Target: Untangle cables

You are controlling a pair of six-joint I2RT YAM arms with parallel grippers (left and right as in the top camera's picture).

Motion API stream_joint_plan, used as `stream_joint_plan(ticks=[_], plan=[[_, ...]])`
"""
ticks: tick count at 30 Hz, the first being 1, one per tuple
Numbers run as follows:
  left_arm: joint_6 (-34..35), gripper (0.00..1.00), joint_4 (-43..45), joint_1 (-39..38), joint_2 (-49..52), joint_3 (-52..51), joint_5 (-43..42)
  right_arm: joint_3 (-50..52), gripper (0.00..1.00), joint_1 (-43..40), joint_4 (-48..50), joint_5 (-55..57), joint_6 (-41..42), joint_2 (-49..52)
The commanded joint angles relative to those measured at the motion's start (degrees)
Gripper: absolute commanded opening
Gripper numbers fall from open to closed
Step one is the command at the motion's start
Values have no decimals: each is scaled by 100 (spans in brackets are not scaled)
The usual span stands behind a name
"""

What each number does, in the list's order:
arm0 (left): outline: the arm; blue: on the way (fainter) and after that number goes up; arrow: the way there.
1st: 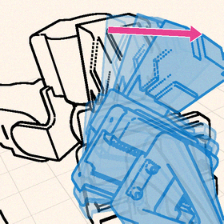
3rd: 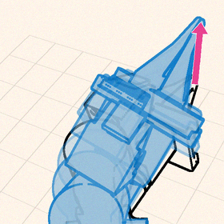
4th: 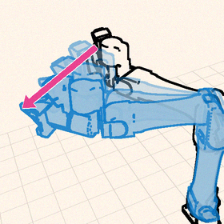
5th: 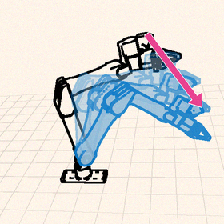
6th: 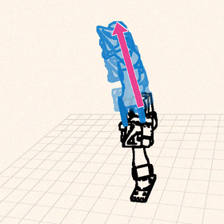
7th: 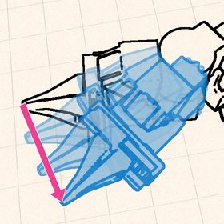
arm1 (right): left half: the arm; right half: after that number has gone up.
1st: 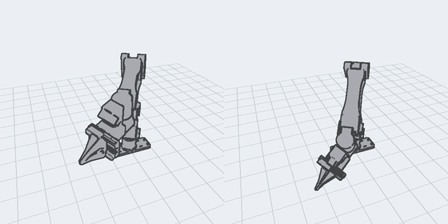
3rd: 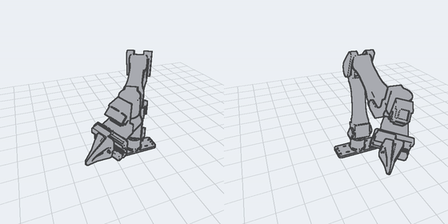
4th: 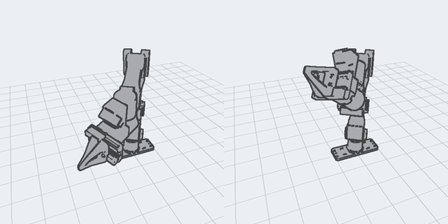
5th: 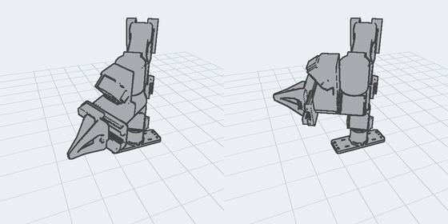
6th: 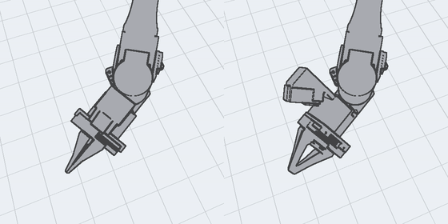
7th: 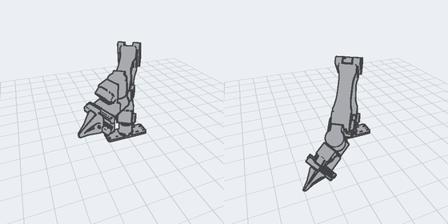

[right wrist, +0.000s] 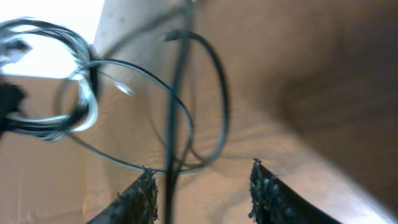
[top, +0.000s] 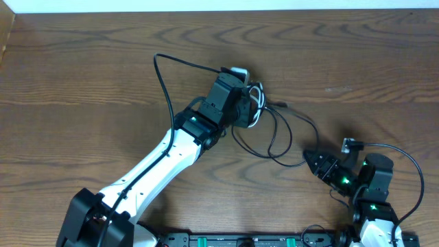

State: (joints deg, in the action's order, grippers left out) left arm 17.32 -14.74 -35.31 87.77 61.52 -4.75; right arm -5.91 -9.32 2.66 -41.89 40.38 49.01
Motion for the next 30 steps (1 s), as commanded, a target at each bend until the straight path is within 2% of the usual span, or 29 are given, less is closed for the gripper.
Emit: stream_joint_plan(ticks=[1, 3, 5, 10, 14, 17, 20, 22, 24, 26, 27, 30], plan=[[-352, 8, -153, 15, 22, 52, 232, -42, 54, -46, 424, -811, -81, -26], [-323, 8, -227, 15, 24, 52, 439, -42, 89, -46, 944, -1394, 0, -26], [-308, 8, -234, 15, 24, 52, 459, -42, 98, -46, 1458, -1904, 208, -26], [190, 8, -234, 15, 28, 52, 413, -42, 99, -44, 2911, -2973, 938, -26], [332, 8, -238, 13, 33, 52, -256, -42, 96, -33, 4535, -3292, 1558, -26], [334, 8, -258, 13, 33, 52, -673, -42, 97, -33, 6161, -3263, 2555, -26], [332, 8, -308, 15, 33, 52, -632, -42, 98, -35, 7753, -3032, 3687, -26], [334, 8, -319, 15, 37, 52, -621, -42, 98, -35, 8384, -2953, 4046, -26], [337, 8, -321, 13, 37, 52, -719, -42, 98, -35, 8487, -2973, 3836, -26], [332, 8, -295, 15, 37, 52, -1156, -42, 93, -35, 8098, -3069, 3115, -24], [332, 8, -280, 15, 37, 52, -1392, -42, 89, -35, 7733, -3082, 2653, -24], [328, 8, -321, 13, 37, 52, -1908, -42, 87, -35, 6008, -2940, 1093, -24]])
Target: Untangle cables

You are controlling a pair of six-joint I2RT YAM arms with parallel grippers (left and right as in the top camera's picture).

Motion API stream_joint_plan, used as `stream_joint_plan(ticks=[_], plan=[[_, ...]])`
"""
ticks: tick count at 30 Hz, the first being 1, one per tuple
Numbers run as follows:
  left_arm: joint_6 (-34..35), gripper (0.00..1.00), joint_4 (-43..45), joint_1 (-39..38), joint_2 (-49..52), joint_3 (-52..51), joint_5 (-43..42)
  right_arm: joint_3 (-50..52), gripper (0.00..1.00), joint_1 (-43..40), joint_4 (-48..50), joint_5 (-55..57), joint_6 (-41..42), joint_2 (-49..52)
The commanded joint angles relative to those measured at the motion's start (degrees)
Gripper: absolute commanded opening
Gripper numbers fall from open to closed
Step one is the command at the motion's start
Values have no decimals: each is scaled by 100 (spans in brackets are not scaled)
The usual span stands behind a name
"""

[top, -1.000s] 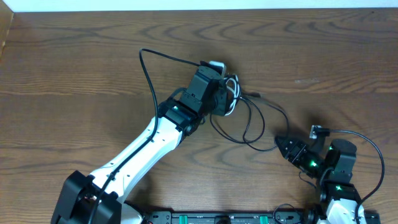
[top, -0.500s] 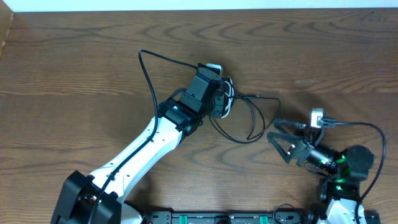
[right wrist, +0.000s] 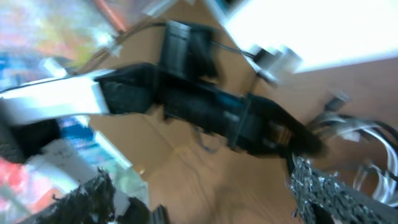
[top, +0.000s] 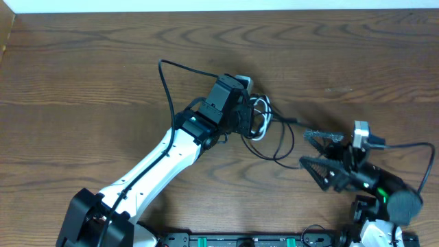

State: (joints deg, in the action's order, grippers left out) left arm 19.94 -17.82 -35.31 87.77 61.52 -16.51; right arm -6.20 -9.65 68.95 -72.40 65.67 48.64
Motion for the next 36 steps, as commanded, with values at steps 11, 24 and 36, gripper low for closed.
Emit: stream_joint_plan(ticks=[11, 24, 36], plan=[[-79, 8, -372, 13, 39, 52, -1128, -13, 79, 61, -2968, 2090, -3101, 442], [-363, 8, -378, 15, 39, 52, -2339, -13, 77, 822, -2885, 3300, -3906, 1950], [-490, 8, -463, 26, 39, 52, -2337, -13, 53, 874, -2892, 3298, -4113, 2498]])
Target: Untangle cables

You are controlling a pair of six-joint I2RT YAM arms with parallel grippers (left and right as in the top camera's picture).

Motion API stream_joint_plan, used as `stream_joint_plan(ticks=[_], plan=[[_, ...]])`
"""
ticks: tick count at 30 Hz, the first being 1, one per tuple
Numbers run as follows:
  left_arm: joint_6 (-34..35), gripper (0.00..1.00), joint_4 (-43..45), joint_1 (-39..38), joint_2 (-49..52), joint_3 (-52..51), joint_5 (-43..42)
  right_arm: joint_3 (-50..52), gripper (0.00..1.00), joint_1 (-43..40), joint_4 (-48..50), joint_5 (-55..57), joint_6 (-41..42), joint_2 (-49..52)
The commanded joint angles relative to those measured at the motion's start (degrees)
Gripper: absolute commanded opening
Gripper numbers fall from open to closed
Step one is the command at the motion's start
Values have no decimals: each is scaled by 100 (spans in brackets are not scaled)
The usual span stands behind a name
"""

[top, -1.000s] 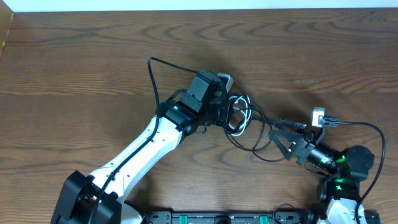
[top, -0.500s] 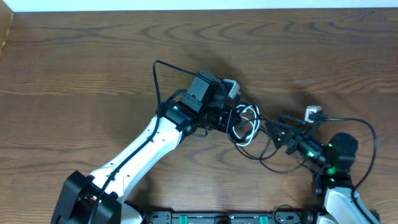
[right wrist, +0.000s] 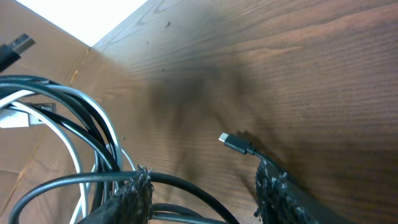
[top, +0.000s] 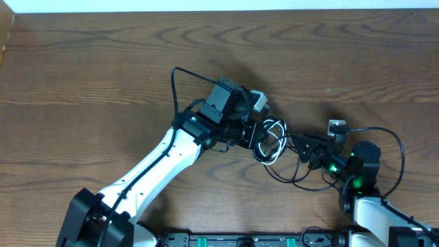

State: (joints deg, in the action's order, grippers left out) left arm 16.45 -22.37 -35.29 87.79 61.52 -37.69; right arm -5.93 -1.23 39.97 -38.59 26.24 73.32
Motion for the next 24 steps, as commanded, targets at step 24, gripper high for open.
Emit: stream_joint_plan(ticks=[24], plan=[[-138, 8, -13, 24, 37, 52, -505, -39, 56, 1137, 240, 1462, -684, 48]])
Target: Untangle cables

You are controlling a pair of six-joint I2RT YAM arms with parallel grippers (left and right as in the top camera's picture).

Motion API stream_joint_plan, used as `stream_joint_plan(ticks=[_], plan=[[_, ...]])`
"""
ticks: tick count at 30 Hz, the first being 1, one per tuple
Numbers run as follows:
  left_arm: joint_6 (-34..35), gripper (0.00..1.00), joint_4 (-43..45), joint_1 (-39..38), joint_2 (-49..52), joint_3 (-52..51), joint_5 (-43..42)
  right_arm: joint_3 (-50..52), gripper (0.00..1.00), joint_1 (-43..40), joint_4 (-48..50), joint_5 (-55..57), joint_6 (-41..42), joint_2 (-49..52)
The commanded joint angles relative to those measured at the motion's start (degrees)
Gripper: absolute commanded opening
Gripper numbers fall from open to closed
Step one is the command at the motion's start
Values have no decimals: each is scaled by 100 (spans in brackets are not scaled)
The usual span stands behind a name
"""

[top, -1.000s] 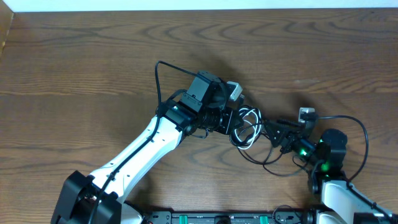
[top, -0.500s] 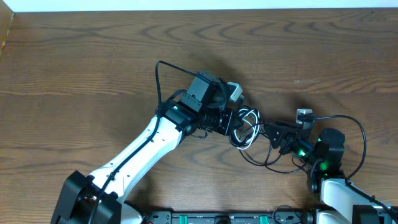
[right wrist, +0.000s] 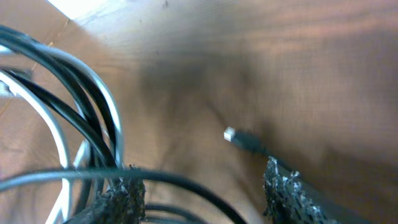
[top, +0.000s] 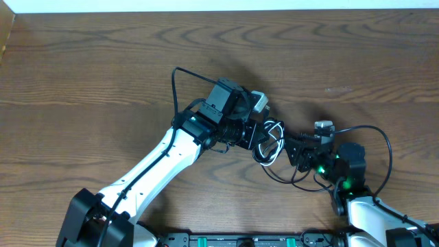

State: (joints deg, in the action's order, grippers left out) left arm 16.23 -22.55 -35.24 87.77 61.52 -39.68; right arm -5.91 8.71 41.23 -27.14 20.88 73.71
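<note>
A tangle of black and white cables (top: 271,140) lies mid-table, with a white adapter (top: 259,101) just behind it. My left gripper (top: 251,134) points right, shut on the tangle's left side. My right gripper (top: 295,147) faces it from the right and is open. In the right wrist view its fingertips (right wrist: 127,194) stand wide apart, with one black strand (right wrist: 186,182) running across between them. Black cables (right wrist: 93,106) and a white cable (right wrist: 59,142) fill the left of that view. A loose black plug (right wrist: 241,139) lies on the wood ahead.
A long black cable (top: 175,88) loops up from the left arm toward the back. The right arm's own black lead (top: 376,132) arcs over the table (top: 82,62) at the right. Wooden table top all round.
My right gripper has moved a little left toward the tangle, so the cables look larger in its wrist view. It is still open. The left arm and the tangle have not moved.
At first my left gripper held the tangle farther back, with my right gripper open low at the right over black loops. Then the right arm stood raised, facing the left arm. Later the tangle was nearer and farther right, with the open right gripper beside it, now closer still.
</note>
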Motion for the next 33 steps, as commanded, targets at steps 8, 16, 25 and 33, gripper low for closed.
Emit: stream_joint_plan(ticks=[8, 16, 25, 33], plan=[[-114, 8, -17, 20, 39, 52, -341, -42, 1, 275, 168, 903, -487, 13], [-17, 8, -219, 20, 39, 52, 361, -42, 1, 258, 1316, 321, 177, -76], [1530, 8, -549, 20, 61, 52, 3307, -42, 1, -251, 2111, -509, 1388, -1259], [2363, 8, -553, 20, 245, 52, 5110, -39, 1, -1384, 1971, -625, 1902, -2929]])
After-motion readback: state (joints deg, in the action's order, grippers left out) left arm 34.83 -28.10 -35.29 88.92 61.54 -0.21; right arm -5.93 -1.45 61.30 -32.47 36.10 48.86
